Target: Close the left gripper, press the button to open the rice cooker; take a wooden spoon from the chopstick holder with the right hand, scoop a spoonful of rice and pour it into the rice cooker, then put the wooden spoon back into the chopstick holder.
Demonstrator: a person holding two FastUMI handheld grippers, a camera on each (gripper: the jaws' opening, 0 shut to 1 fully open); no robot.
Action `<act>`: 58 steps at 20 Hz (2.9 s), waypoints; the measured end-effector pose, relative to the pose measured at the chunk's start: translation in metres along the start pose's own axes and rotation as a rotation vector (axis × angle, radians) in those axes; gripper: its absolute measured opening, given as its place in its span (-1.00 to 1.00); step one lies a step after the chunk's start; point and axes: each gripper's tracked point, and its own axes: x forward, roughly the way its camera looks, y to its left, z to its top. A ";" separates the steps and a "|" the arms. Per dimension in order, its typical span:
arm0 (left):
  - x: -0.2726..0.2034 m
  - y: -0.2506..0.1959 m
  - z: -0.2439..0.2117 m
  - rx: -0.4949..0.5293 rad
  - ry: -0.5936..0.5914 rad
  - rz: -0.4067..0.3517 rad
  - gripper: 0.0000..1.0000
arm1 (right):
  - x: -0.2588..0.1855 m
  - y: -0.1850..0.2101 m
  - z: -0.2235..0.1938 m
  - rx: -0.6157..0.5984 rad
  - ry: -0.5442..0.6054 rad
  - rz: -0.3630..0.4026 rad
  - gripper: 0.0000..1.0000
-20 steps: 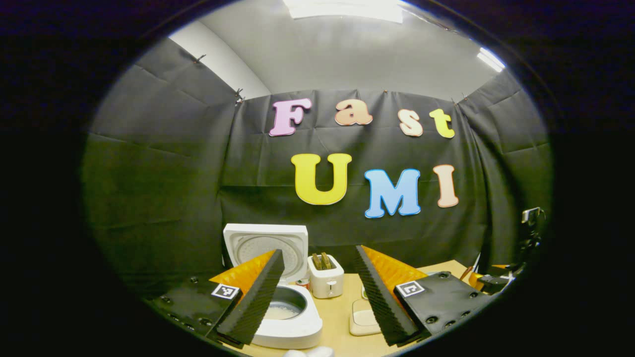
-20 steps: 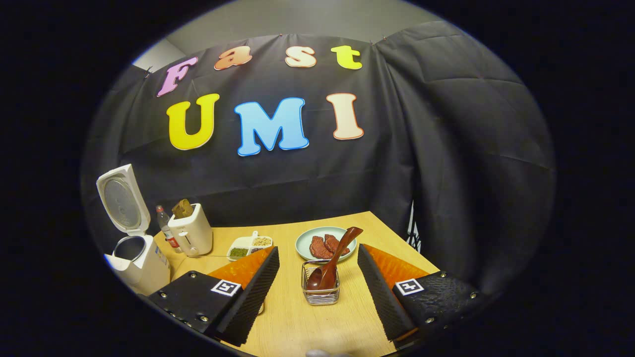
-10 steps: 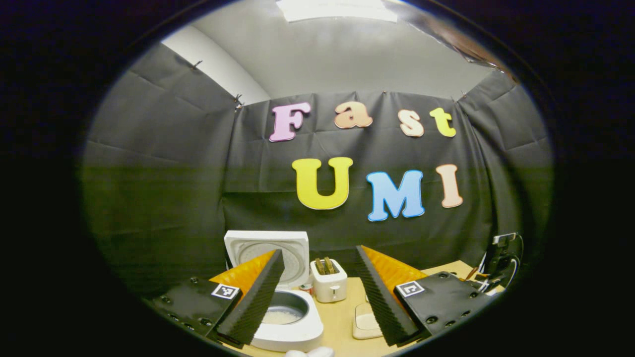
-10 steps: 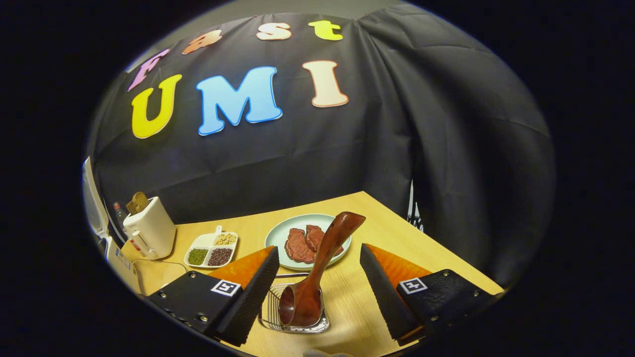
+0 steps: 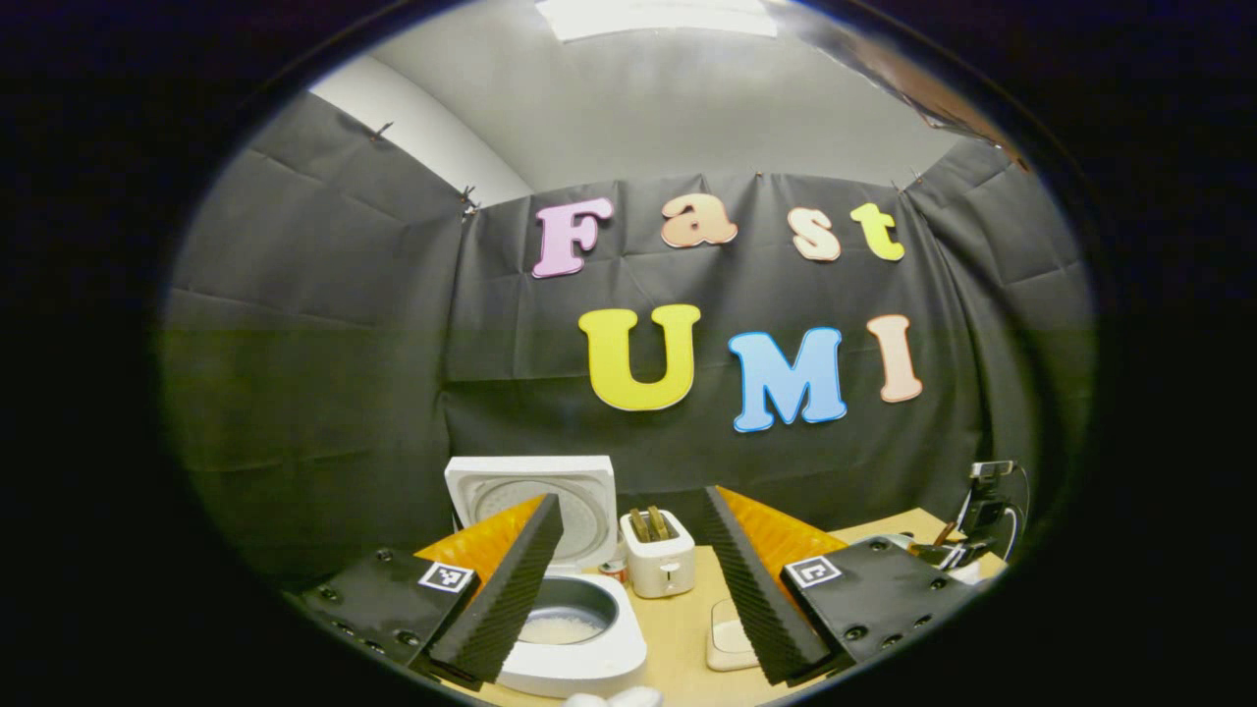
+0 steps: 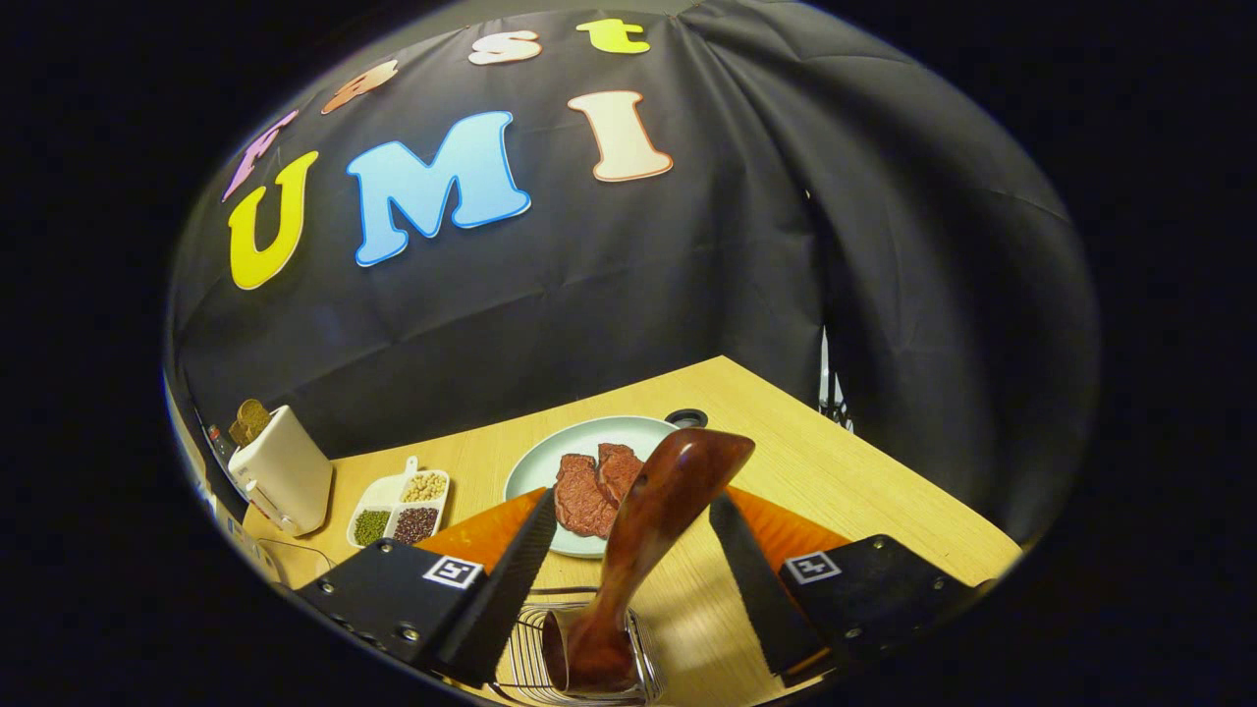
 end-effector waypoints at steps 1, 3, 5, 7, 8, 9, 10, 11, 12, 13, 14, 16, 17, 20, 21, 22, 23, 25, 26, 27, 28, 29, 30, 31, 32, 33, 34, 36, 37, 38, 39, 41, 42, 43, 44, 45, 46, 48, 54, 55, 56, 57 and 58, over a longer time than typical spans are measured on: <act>0.002 -0.001 0.000 0.002 0.002 0.001 0.99 | -0.001 -0.001 0.003 0.002 -0.005 0.002 0.78; 0.003 -0.002 0.000 0.004 0.003 -0.002 0.99 | 0.001 0.004 0.000 0.039 0.018 0.025 -0.06; 0.002 0.001 -0.001 0.005 0.001 0.002 1.00 | -0.002 0.005 0.002 0.040 0.022 0.029 -0.54; 0.002 0.003 -0.001 0.003 0.001 0.004 1.00 | -0.003 0.009 0.003 0.014 0.010 0.032 -0.54; 0.003 0.004 -0.003 0.002 0.002 0.006 0.99 | -0.004 0.011 0.004 0.007 0.006 0.034 -0.55; 0.002 0.005 -0.004 0.002 0.003 0.005 0.99 | -0.007 0.012 0.006 -0.001 0.003 0.034 -0.55; 0.001 0.005 -0.005 0.002 0.005 0.007 0.99 | -0.010 0.013 0.008 -0.009 -0.005 0.037 -0.55; 0.000 0.006 -0.004 -0.001 0.004 0.007 0.99 | -0.014 0.015 0.010 -0.025 -0.014 0.034 -0.55; 0.000 0.009 -0.004 0.000 0.002 0.010 0.99 | -0.019 0.018 0.017 -0.036 -0.025 0.040 -0.55; -0.002 0.011 -0.004 -0.004 0.001 0.010 1.00 | -0.025 0.023 0.023 -0.054 -0.045 0.046 -0.55; -0.002 0.012 -0.006 -0.007 0.002 0.012 1.00 | -0.030 0.028 0.030 -0.080 -0.063 0.049 -0.55; -0.004 0.019 -0.008 -0.020 0.001 0.019 1.00 | -0.043 0.042 0.051 -0.140 -0.110 0.062 -0.54; -0.004 0.022 -0.009 -0.029 0.003 0.020 1.00 | -0.051 0.050 0.060 -0.160 -0.127 0.067 -0.55; -0.005 0.033 -0.017 -0.035 0.003 0.035 1.00 | -0.079 0.079 0.093 -0.221 -0.187 0.090 -0.54; -0.006 0.039 -0.020 -0.034 0.003 0.044 1.00 | -0.089 0.093 0.104 -0.254 -0.207 0.095 -0.54; -0.007 0.044 -0.024 -0.033 0.007 0.050 1.00 | -0.099 0.106 0.115 -0.289 -0.230 0.104 -0.54; -0.008 0.050 -0.027 -0.032 0.007 0.057 1.00 | -0.111 0.125 0.126 -0.318 -0.257 0.123 -0.54; -0.010 0.060 -0.033 -0.032 0.013 0.071 0.99 | -0.132 0.160 0.138 -0.357 -0.283 0.165 -0.55; -0.011 0.064 -0.037 -0.030 0.015 0.079 1.00 | -0.141 0.177 0.138 -0.379 -0.292 0.182 -0.55; -0.014 0.068 -0.038 -0.027 0.015 0.085 1.00 | -0.149 0.196 0.138 -0.403 -0.303 0.204 -0.55; -0.014 0.071 -0.042 -0.026 0.015 0.091 0.99 | -0.156 0.213 0.136 -0.429 -0.321 0.223 -0.55; -0.013 0.078 -0.044 -0.024 0.012 0.100 0.99 | -0.160 0.231 0.130 -0.464 -0.325 0.241 -0.55; -0.014 0.083 -0.046 -0.023 0.010 0.106 0.99 | -0.163 0.244 0.120 -0.495 -0.327 0.256 -0.55; -0.014 0.087 -0.046 -0.022 0.011 0.115 0.99 | -0.165 0.258 0.109 -0.525 -0.326 0.265 -0.55; -0.016 0.092 -0.049 -0.021 0.010 0.121 1.00 | -0.166 0.269 0.098 -0.566 -0.329 0.272 -0.55; -0.018 0.095 -0.050 -0.022 0.013 0.125 1.00 | -0.164 0.279 0.085 -0.613 -0.325 0.275 -0.55; -0.014 0.098 -0.051 -0.022 0.016 0.129 0.99 | -0.163 0.288 0.070 -0.662 -0.321 0.278 -0.55; -0.017 0.105 -0.053 -0.022 0.022 0.139 0.99 | -0.157 0.301 0.043 -0.763 -0.318 0.282 -0.55; -0.019 0.109 -0.053 -0.021 0.024 0.145 0.99 | -0.154 0.305 0.031 -0.810 -0.318 0.283 -0.55; -0.020 0.113 -0.056 -0.018 0.026 0.149 1.00 | -0.149 0.306 0.017 -0.847 -0.306 0.282 -0.55; -0.020 0.116 -0.057 -0.015 0.029 0.153 0.99 | -0.146 0.306 0.005 -0.868 -0.290 0.283 -0.54; -0.022 0.121 -0.060 -0.015 0.038 0.161 1.00 | -0.140 0.305 -0.015 -0.914 -0.262 0.277 -0.54; -0.022 0.123 -0.063 -0.016 0.042 0.163 1.00 | -0.138 0.306 -0.022 -0.930 -0.256 0.274 -0.54; -0.024 0.126 -0.065 -0.016 0.046 0.167 0.99 | -0.137 0.306 -0.029 -0.945 -0.249 0.275 -0.54; -0.024 0.126 -0.068 -0.016 0.055 0.169 0.99 | -0.135 0.303 -0.041 -0.951 -0.218 0.277 -0.54; -0.023 0.128 -0.068 -0.018 0.057 0.170 0.99 | -0.133 0.302 -0.051 -0.944 -0.198 0.284 -0.55; -0.023 0.130 -0.070 -0.018 0.059 0.172 0.99 | -0.131 0.301 -0.057 -0.941 -0.185 0.283 -0.54; -0.026 0.130 -0.071 -0.015 0.059 0.175 0.98 | -0.126 0.297 -0.068 -0.967 -0.173 0.272 -0.54; -0.031 0.137 -0.073 -0.001 0.056 0.184 0.97 | -0.119 0.284 -0.106 -0.986 -0.108 0.266 -0.54; -0.031 0.138 -0.072 0.002 0.054 0.188 0.97 | -0.119 0.286 -0.108 -0.977 -0.107 0.273 -0.54; -0.032 0.139 -0.071 0.002 0.055 0.188 0.97 | -0.120 0.286 -0.111 -0.957 -0.095 0.281 -0.54; -0.033 0.139 -0.072 0.003 0.056 0.189 0.98 | -0.121 0.286 -0.113 -0.933 -0.079 0.285 -0.54; -0.033 0.140 -0.072 0.003 0.057 0.189 0.98 | -0.120 0.286 -0.113 -0.908 -0.070 0.291 -0.54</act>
